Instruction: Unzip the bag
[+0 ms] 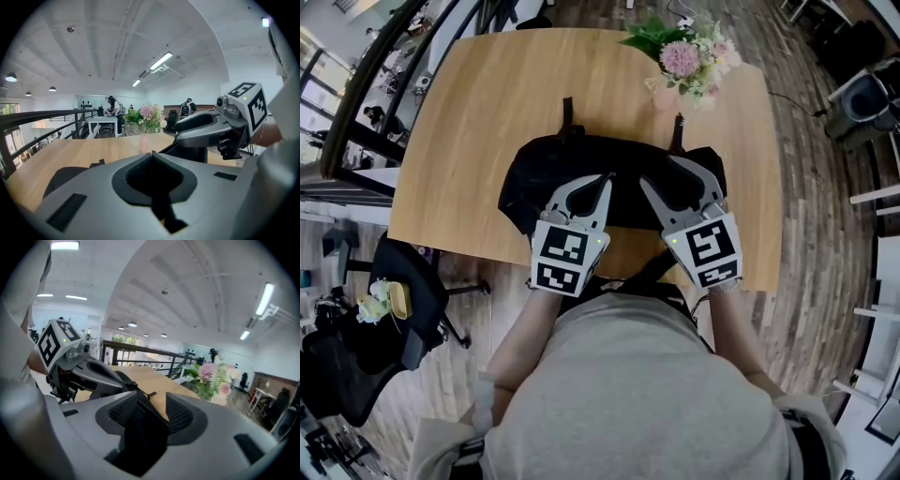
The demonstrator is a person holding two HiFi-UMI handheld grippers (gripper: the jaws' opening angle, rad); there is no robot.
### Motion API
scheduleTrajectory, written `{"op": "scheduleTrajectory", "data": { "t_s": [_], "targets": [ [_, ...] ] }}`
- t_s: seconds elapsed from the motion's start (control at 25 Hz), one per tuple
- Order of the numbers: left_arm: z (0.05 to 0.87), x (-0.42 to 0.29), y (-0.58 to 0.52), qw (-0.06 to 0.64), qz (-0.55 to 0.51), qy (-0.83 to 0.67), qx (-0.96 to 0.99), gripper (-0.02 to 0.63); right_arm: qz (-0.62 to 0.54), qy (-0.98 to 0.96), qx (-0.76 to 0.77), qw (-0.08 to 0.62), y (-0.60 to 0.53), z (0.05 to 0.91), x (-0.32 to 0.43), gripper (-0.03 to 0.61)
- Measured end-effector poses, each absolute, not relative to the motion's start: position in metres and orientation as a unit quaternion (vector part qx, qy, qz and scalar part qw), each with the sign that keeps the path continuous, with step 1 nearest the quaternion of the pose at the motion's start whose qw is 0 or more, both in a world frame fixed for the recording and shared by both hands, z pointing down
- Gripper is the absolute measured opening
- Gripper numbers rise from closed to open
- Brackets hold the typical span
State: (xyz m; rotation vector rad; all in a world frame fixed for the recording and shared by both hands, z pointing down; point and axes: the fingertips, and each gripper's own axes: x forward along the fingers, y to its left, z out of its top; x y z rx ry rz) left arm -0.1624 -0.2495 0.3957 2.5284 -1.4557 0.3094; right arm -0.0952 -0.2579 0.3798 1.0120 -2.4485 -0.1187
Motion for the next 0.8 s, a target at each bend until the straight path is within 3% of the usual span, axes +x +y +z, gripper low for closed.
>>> {"op": "scheduleTrajectory", "data": {
  "t_s": [0.48, 0.8],
  "targets": [
    [0.391, -0.165, -0.243, 0.106, 0.086, -0.480, 0.867, 0.021, -0.111, -0.882, 0.275, 0.366, -0.257, 0.419, -0.141, 0.200],
    [0.393, -0.166, -0.246, 0.116, 0.078, -0.481, 0.866, 0.021, -0.108, -0.874, 0.260, 0.396, -0.250, 0.432, -0.143, 0.049]
  ]
}}
